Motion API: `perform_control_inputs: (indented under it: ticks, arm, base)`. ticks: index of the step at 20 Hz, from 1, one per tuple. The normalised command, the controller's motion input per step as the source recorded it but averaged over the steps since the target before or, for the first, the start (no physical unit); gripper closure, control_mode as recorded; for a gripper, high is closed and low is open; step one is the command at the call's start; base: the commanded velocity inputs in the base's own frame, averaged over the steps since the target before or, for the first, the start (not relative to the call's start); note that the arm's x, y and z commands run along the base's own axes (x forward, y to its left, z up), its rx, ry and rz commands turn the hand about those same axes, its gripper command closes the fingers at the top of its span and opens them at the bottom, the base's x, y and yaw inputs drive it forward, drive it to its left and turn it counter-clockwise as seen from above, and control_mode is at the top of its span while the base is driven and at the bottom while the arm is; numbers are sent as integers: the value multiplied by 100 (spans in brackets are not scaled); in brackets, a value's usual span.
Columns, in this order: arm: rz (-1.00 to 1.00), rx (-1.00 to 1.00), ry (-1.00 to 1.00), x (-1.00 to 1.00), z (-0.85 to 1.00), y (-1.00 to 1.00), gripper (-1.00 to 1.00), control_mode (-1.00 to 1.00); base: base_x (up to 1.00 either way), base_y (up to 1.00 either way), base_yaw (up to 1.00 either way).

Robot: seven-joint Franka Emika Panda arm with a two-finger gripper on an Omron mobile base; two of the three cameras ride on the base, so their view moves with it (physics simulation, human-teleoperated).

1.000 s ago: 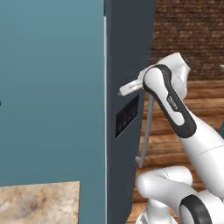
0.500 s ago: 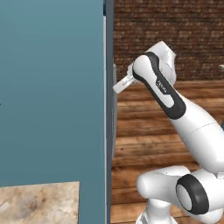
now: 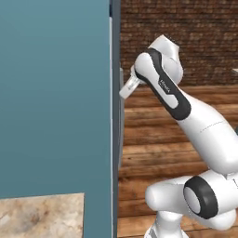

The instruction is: Take the eggplant and carrot from the second highest rack and move them to the highest rack where the squash and kiwi are located, to maximize freezer space. Close the freezer door after rearranging.

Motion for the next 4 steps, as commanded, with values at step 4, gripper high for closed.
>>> perform_control_inputs:
  ticks: [4]
  arm:
    - [0, -4, 1, 1, -4, 6, -100, -100]
  base:
    - [0, 0, 0]
